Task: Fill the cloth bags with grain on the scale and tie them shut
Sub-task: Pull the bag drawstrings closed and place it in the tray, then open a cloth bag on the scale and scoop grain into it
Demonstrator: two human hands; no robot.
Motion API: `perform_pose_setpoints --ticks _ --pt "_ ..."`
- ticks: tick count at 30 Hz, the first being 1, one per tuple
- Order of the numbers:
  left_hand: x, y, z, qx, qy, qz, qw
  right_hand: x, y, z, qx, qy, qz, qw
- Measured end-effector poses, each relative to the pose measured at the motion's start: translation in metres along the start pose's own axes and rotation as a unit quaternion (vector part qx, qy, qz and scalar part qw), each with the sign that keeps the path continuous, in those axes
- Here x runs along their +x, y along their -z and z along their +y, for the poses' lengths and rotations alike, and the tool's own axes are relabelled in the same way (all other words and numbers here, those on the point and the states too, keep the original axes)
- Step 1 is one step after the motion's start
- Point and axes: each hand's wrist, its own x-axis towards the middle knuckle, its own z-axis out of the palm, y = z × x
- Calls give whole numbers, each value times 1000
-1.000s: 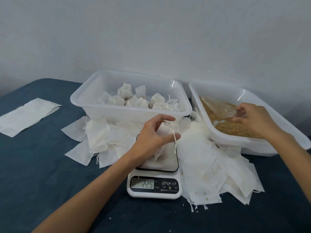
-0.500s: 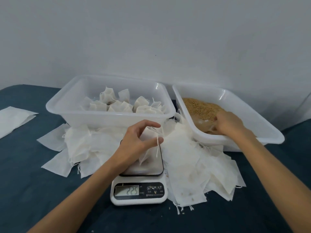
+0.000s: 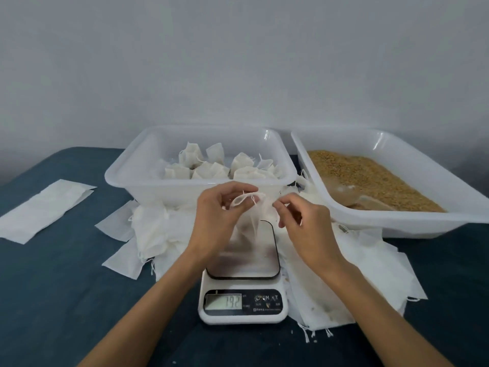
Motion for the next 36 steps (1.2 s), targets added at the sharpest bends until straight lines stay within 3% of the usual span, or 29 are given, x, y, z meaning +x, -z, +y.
perform_pose_setpoints --ticks 5,8,12,17,23,27,33,36 --pt "43 20 21 62 -44 78 994 1 -2 7 30 -3 -7 1000" --pt "94 33 28 84 -14 118 989 0 -2 6 37 0 -9 999" --pt "153 27 17 174 15 99 980 3 1 11 50 -20 -9 999" --pt "200 2 -16 319 7 94 943 5 5 18 53 -27 -6 998" --pt "216 -13 -54 325 64 143 933 4 5 23 58 -32 -2 998" --pt "230 -8 -50 300 54 196 932 3 2 23 55 -34 -19 998" --pt "227 -19 -71 390 75 32 917 1 1 23 52 -37 -42 997" --pt "226 -15 -72 422 86 23 902 1 1 23 51 -46 -47 997"
